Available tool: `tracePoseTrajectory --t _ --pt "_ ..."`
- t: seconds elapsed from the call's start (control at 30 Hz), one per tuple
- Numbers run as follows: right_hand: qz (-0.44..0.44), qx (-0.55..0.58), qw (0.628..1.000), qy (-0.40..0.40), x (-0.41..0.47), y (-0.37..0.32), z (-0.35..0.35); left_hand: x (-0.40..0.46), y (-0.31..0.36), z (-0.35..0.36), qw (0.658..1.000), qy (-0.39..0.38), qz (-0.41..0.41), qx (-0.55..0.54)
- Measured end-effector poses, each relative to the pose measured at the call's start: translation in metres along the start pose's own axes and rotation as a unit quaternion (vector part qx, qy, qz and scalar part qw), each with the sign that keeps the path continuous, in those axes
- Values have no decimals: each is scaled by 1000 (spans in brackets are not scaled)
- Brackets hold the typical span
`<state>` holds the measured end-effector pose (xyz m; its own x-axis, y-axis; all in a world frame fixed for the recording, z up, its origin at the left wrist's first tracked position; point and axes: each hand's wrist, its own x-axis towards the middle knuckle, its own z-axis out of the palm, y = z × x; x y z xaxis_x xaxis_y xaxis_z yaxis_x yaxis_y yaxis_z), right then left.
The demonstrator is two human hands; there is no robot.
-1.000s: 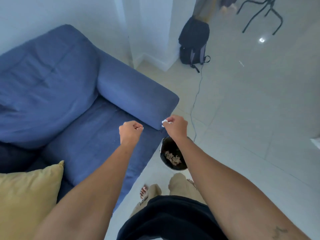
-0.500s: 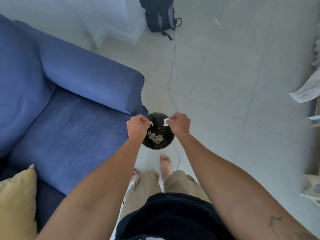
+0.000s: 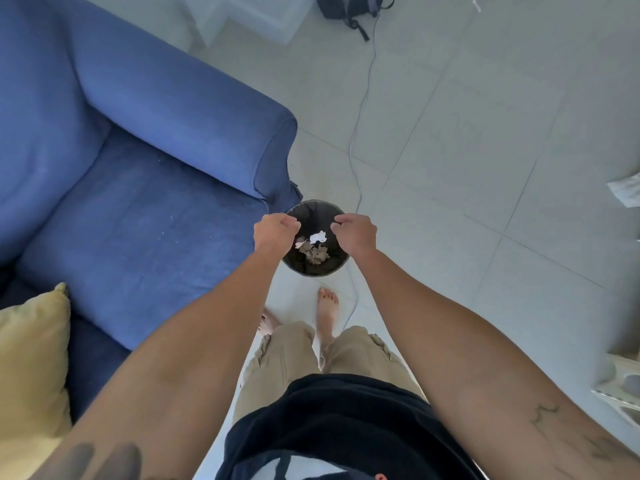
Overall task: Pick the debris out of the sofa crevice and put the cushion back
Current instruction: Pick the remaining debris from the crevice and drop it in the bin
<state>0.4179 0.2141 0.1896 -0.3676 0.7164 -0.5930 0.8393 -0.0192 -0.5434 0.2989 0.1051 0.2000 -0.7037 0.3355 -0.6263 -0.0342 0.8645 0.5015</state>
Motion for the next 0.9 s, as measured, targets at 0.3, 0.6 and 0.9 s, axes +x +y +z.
tracePoseTrajectory --t 0.3,0.6,0.9 --pt "-44 -38 998 -30 5 -65 8 -10 9 -60 992 15 33 122" --pt "-163 -121 974 -100 -8 -205 44 -17 -19 -179 988 141 -21 -60" --pt "-318 -174 913 -188 -85 -333 150 -67 -130 -329 934 331 -93 -102"
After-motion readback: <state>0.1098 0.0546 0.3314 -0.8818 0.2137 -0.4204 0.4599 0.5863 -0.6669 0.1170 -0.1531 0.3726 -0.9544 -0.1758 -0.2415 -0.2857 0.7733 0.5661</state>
